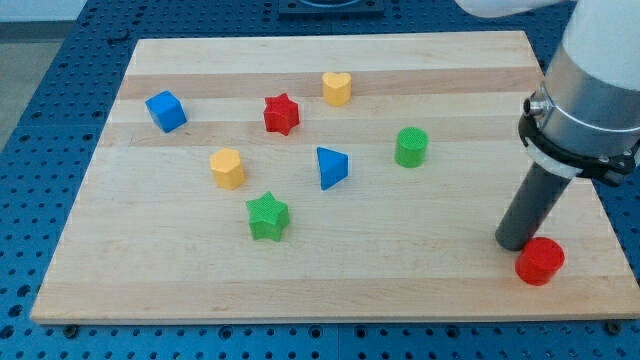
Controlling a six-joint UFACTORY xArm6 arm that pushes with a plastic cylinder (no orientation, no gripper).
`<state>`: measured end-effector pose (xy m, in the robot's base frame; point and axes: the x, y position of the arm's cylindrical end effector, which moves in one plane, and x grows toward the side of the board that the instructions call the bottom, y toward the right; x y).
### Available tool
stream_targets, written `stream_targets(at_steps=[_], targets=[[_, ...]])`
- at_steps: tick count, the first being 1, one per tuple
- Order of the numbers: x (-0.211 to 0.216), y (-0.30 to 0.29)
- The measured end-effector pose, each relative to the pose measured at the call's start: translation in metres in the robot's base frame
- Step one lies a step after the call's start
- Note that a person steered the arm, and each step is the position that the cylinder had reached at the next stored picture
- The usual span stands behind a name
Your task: Point at the green circle
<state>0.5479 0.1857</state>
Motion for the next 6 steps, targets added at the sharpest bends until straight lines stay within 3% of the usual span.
stream_targets(at_steps=[1,3,4,6], targets=[[-0.004,0.004],[-0.142,-0.027],[-0.17,-0.057],[-0.155,-0.118]])
